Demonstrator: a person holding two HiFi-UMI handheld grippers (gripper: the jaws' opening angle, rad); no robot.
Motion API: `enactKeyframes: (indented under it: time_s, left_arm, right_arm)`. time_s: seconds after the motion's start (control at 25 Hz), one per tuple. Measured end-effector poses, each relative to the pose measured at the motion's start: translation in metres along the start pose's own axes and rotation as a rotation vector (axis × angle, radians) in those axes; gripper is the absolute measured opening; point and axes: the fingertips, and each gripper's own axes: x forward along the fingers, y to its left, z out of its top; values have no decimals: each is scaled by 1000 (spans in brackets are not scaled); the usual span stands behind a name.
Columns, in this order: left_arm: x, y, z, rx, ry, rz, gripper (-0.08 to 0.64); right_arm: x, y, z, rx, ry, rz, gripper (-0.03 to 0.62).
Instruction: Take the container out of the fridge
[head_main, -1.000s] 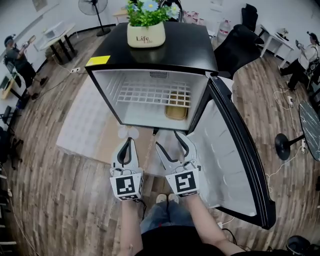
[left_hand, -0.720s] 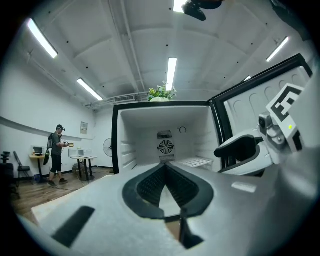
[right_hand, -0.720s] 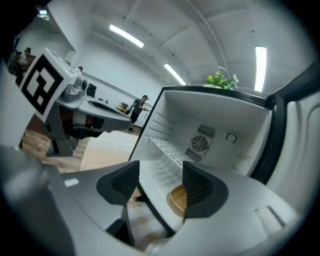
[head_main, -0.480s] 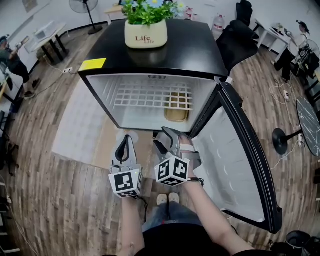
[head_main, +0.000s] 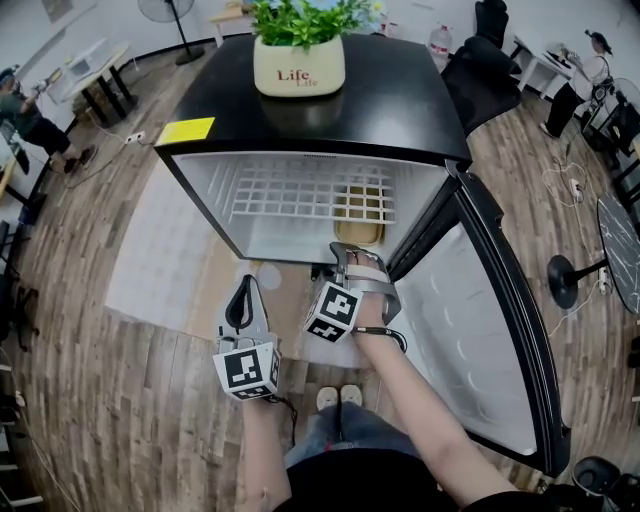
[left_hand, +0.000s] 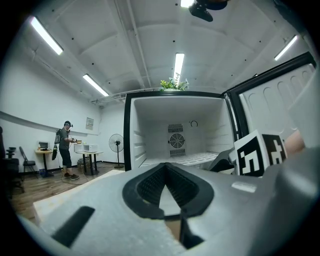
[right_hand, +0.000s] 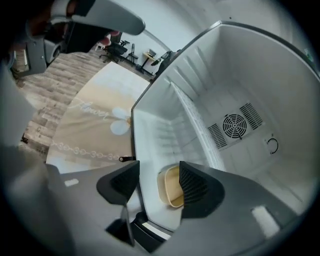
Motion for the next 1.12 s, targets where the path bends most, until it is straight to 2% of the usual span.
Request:
enactKeyframes:
  time_s: [0.36,0.84,1.12]
  left_arm:
    - [6,1,-10,-9,18,-7,8]
    - [14,10,-16,-18,26,3,8]
    - [17,9,-21,-17,39,-1,8]
  right_arm:
    - [39,3,-35,-20,217,45,242]
    - [65,-10,-47,-54,316,76,229]
    - [87,-9,-60,-49,370,144,201]
